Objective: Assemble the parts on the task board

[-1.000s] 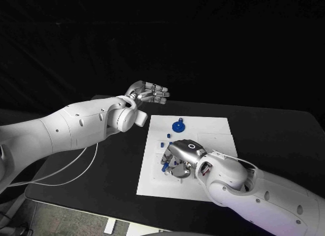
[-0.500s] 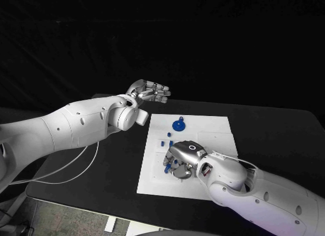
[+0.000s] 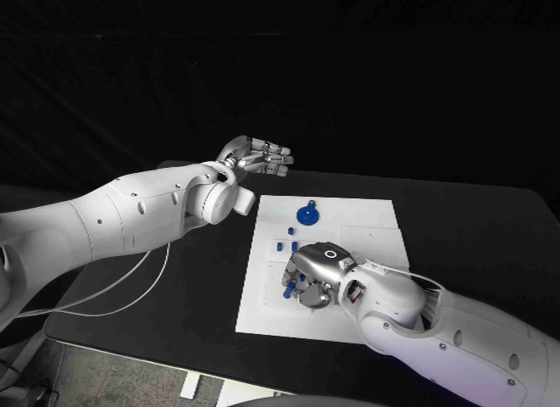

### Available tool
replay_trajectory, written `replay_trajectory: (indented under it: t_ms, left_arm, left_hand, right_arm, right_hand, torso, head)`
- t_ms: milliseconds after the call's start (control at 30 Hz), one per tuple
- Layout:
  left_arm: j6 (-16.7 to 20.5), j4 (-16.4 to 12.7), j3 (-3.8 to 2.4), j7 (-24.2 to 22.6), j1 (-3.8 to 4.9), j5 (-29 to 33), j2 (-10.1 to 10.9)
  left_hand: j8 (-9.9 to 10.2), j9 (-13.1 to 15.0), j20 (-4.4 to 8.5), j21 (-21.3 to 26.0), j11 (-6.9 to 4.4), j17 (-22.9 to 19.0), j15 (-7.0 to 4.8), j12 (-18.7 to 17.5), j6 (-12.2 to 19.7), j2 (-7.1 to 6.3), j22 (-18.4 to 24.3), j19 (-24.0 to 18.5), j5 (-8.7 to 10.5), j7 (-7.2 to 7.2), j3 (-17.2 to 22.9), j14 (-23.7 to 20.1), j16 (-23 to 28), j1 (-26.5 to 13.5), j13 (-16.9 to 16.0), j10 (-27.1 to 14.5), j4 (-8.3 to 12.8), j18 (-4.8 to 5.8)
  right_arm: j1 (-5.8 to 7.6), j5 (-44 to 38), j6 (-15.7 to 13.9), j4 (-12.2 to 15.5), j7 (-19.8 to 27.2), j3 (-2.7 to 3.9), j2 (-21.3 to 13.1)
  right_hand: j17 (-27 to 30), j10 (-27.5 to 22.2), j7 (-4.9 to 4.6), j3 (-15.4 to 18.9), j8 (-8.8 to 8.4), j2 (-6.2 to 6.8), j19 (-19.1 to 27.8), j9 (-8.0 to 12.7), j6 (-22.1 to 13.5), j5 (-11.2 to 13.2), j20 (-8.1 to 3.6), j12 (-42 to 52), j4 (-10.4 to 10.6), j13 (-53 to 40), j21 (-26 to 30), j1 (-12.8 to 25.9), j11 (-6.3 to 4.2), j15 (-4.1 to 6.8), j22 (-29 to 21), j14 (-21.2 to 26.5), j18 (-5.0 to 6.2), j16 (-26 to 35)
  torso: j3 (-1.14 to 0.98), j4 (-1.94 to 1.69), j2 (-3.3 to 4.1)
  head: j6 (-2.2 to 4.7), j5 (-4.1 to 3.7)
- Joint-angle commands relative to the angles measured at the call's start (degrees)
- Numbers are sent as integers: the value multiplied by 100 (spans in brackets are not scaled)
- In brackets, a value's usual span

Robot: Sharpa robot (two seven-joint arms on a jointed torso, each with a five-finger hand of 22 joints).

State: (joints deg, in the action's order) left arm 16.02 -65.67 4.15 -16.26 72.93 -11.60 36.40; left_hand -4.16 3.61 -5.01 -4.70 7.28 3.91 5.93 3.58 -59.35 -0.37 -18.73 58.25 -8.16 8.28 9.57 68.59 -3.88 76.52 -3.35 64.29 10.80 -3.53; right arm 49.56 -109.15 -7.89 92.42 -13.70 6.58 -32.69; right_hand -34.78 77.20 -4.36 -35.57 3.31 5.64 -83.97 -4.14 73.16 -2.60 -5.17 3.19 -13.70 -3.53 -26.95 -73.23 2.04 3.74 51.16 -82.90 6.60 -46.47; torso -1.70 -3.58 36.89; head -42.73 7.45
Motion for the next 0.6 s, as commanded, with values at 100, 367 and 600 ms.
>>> replay_trajectory:
  t_ms: [100,367,600]
  left_arm:
    - [-71,-5,-4,-39,9,1,-16]
    - [-72,-5,-4,-36,9,1,-6]
    - [-72,-7,-3,-31,9,1,-1]
  left_hand:
    - [14,-3,-4,-21,10,8,16,-21,31,12,6,35,10,0,-7,-38,20,36,6,-18,-11,49]
    - [14,-3,-4,-21,10,8,16,-21,31,12,6,35,10,0,-7,-38,20,36,6,-18,-11,49]
    - [14,-3,-4,-21,10,8,16,-21,31,12,6,35,10,0,-7,-38,20,36,6,-18,-11,49]
  right_arm:
    - [-8,-109,262,-19,-45,-11,-4]
    - [-8,-132,271,-14,-56,-24,-25]
    - [-8,-197,252,-23,-114,-30,3]
  right_hand:
    - [-6,134,2,12,37,-67,-189,-4,32,-23,-31,28,-45,-9,29,22,-100,41,16,-9,60,22]
    - [-8,137,3,19,38,-77,-189,-4,37,-22,-34,28,-62,-9,37,20,-100,42,27,-10,56,28]
    - [-10,135,3,21,38,-79,-190,-3,38,-23,-35,27,-71,-8,44,28,-100,42,37,-10,55,31]
  torso:
    - [5,-4,-2]
    - [3,-1,-1]
    - [1,4,0]
  head:
    - [-24,18]
    - [-27,20]
    - [-19,17]
